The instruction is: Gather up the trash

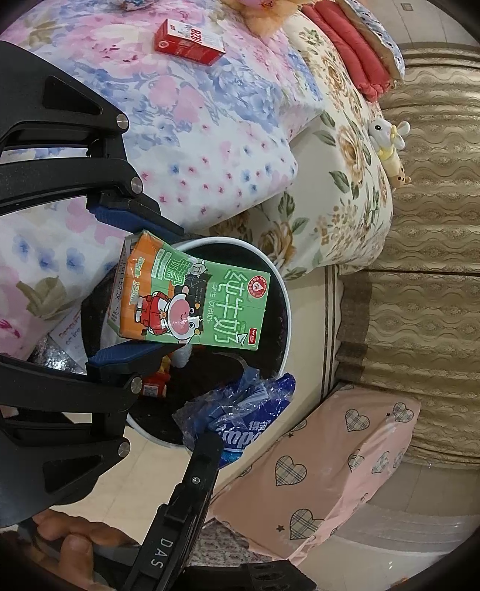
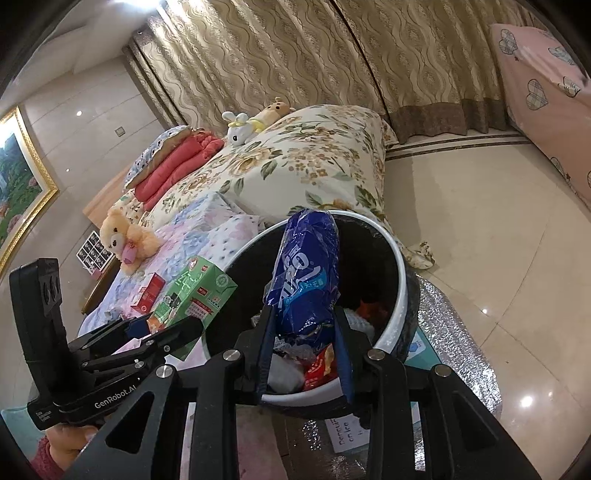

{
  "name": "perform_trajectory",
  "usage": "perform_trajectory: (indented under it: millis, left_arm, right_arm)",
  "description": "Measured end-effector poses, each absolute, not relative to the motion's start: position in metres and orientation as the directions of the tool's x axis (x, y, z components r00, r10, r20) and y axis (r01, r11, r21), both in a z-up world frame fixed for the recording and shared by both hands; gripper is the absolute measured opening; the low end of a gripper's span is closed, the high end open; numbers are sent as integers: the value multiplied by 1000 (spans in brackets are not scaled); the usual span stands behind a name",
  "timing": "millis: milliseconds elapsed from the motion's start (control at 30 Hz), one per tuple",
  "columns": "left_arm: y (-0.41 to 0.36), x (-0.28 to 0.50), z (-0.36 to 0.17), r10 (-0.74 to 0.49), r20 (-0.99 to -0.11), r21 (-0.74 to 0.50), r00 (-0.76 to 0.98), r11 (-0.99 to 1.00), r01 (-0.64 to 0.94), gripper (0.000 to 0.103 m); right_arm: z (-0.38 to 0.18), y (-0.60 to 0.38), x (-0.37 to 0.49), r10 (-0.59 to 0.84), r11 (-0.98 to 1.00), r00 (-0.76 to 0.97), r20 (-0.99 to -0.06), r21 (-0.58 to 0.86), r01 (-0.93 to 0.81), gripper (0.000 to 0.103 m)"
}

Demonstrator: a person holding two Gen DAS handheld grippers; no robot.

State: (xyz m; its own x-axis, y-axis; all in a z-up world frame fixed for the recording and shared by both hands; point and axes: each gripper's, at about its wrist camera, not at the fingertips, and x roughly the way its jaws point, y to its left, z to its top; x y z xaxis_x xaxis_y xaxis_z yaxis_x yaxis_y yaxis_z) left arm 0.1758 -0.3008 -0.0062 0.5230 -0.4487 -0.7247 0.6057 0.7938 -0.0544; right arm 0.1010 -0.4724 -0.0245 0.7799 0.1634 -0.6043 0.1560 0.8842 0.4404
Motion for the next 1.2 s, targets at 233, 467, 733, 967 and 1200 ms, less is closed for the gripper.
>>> perform_trajectory:
  millis: [233, 467, 733, 967, 1200]
  left_arm:
    - [-306, 182, -8, -443, -729, -49, 521, 794, 606, 51]
    - [-311, 186, -8, -442, -732, -48, 519, 793, 607, 51]
    - [-316, 188, -11, -436, -738, -44, 515, 793, 608, 51]
    - [-320, 189, -10, -434, -740, -39, 515, 791, 610, 51]
    - [-321, 190, -10, -434, -741, -41, 512, 791, 610, 51]
  right_arm:
    - [-25, -480, 105, 167, 882, 776, -609, 444, 159, 32]
    - [-26, -483, 110, 171, 883, 767, -619, 441, 159, 32]
    - [-28, -486, 116, 176, 882, 757, -629, 443, 162, 33]
    - [-30, -487, 121, 185, 877, 753, -632, 452, 164, 33]
    - [-31, -488, 122, 182, 877, 751, -634, 450, 167, 33]
